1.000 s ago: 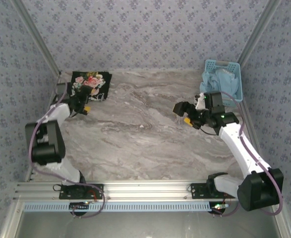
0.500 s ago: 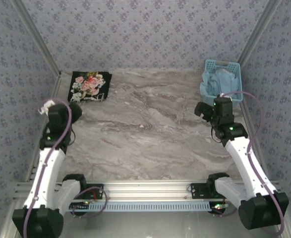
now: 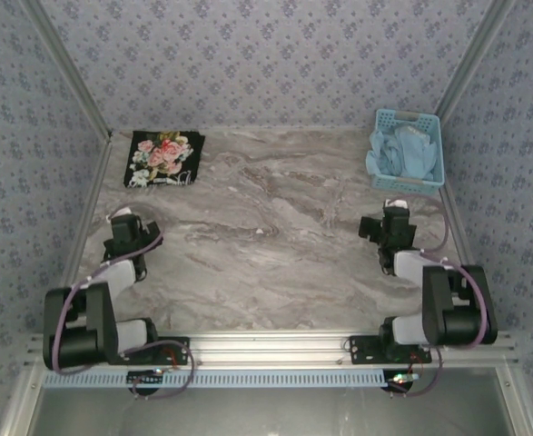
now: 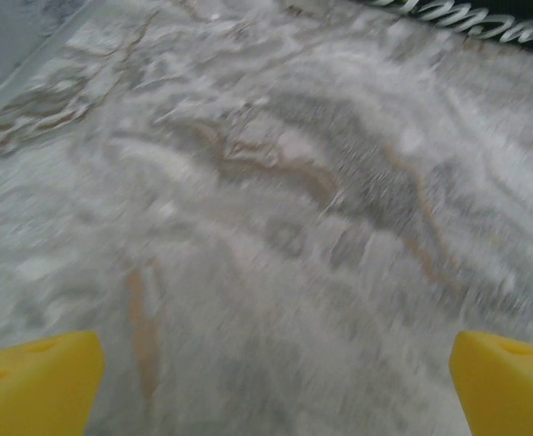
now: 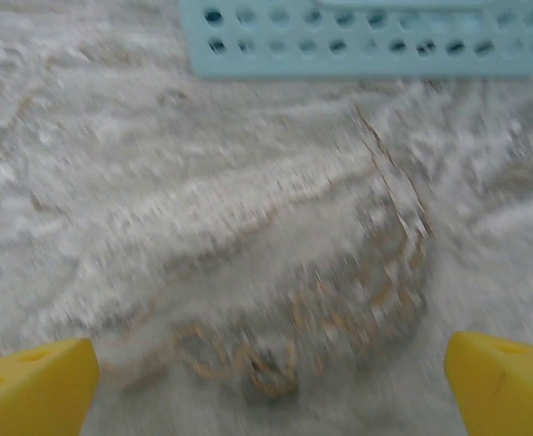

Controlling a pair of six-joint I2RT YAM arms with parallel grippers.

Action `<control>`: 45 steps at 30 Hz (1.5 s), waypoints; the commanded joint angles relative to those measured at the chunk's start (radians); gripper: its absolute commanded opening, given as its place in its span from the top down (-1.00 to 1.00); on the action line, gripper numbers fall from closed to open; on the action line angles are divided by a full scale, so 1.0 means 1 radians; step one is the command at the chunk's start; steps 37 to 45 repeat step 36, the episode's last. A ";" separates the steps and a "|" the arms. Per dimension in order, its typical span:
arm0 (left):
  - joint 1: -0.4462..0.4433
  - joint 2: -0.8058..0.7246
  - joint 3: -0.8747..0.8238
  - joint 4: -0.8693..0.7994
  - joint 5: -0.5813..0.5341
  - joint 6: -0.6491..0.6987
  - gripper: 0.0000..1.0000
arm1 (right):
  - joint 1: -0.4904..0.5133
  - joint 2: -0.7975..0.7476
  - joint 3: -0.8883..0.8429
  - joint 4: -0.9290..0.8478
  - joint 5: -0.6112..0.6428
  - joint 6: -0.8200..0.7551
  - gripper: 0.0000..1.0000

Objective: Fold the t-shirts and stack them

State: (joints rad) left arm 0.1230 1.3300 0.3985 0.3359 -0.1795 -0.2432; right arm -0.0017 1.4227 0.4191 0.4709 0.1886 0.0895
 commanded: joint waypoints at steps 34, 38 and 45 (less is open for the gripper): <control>-0.114 0.201 0.002 0.497 0.046 0.194 -0.96 | 0.009 0.123 -0.058 0.437 -0.028 -0.086 -1.00; -0.114 0.201 0.002 0.497 0.045 0.194 -0.96 | 0.009 0.120 -0.066 0.450 -0.016 -0.085 -1.00; -0.114 0.201 0.002 0.497 0.045 0.194 -0.96 | 0.009 0.120 -0.066 0.450 -0.016 -0.085 -1.00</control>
